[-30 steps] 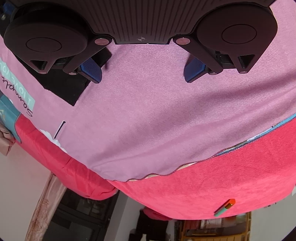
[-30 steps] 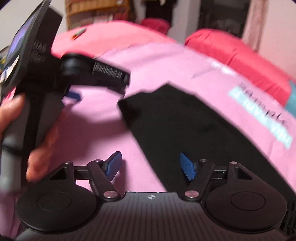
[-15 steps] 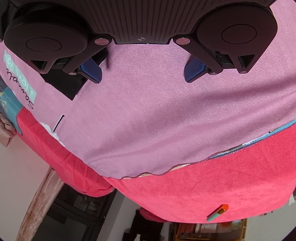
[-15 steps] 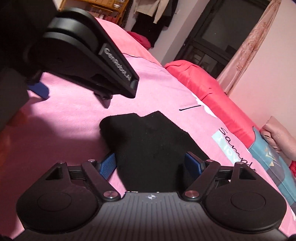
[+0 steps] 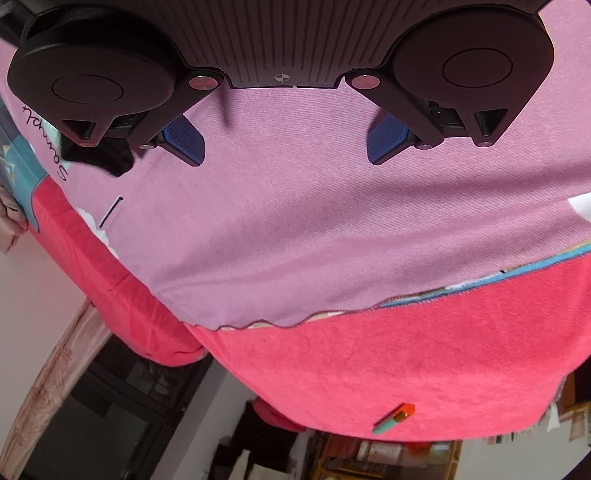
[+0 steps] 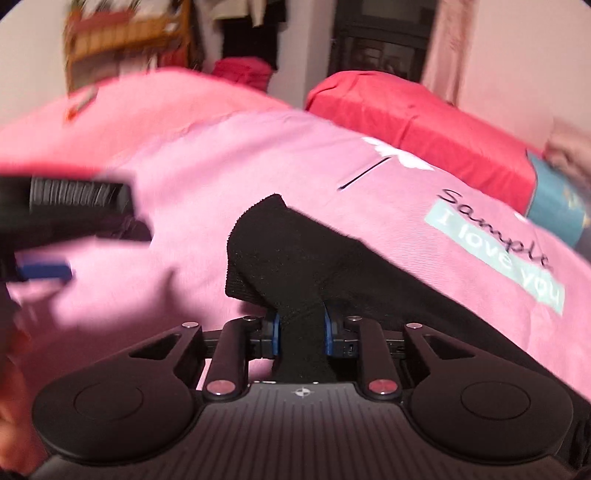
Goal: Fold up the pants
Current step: 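Grasp the corner of the folded pants and lift with the right tool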
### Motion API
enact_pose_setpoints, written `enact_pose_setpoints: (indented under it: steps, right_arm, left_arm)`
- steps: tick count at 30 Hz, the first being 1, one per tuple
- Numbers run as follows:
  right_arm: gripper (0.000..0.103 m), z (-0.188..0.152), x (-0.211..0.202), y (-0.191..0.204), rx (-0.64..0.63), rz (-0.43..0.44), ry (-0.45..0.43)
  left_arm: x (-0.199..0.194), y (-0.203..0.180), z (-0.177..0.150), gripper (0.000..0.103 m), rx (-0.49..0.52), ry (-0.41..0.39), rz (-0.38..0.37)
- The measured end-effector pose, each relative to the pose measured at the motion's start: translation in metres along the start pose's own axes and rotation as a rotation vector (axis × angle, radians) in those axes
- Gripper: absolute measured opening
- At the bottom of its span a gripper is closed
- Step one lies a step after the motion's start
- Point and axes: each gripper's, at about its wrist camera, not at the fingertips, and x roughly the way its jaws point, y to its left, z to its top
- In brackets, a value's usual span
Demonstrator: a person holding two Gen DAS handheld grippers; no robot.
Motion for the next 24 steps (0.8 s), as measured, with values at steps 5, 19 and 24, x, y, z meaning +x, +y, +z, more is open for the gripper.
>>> enact_pose_setpoints:
  steps: [5, 19, 24]
  right_arm:
    - [0.024, 0.02, -0.043, -0.045, 0.165, 0.055, -0.046]
    - [0.024, -0.012, -0.144, -0.156, 0.432, 0.088, -0.168]
    - [0.024, -0.039, -0.194, -0.211, 0.507, 0.032, -0.253]
  left_arm:
    - [-0.045, -0.028, -0.034, 0.103, 0.166, -0.073, -0.053]
    - [-0.036, -0.198, -0.156, 0.103, 0.682, 0.276, -0.337]
    - [-0.04, -0.223, -0.172, 0.103, 0.776, 0.282, -0.356]
